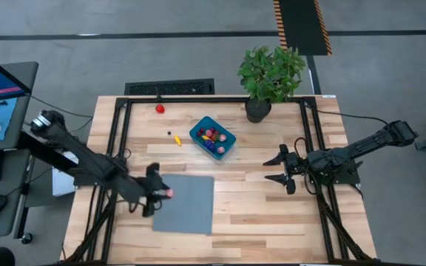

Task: Pick and placing Produce into tupperware
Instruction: Put the apricot into the container

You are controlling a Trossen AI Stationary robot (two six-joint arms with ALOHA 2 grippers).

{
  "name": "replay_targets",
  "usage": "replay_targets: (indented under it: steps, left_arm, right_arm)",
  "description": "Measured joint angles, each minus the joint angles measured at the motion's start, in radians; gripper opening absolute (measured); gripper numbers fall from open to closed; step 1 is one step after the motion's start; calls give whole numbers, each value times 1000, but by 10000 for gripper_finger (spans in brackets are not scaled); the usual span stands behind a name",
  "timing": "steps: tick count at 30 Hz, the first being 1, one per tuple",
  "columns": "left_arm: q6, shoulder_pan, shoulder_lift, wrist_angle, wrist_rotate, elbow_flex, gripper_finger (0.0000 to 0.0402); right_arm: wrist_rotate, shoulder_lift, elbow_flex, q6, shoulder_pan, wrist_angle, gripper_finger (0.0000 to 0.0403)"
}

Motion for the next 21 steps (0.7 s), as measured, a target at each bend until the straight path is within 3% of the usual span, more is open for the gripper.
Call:
replay_targets:
  steps: [3, 11, 15, 21]
  left_arm:
    - [63, 1, -118, -45, -60, 0, 104]
    - [199, 8, -283, -6, -461, 0, 106]
    - [135, 37, -324, -7, -636, 0, 105]
    - [103, 63, -475, -169, -609, -7, 104]
  right_arm:
    - [0, 0, 0, 0, 0, 0, 274]
    - [2, 0, 0, 7, 0, 0, 274]
    - [3, 0, 0, 8, 0, 1, 274]
    - [3, 0, 0, 17, 0, -8, 274]
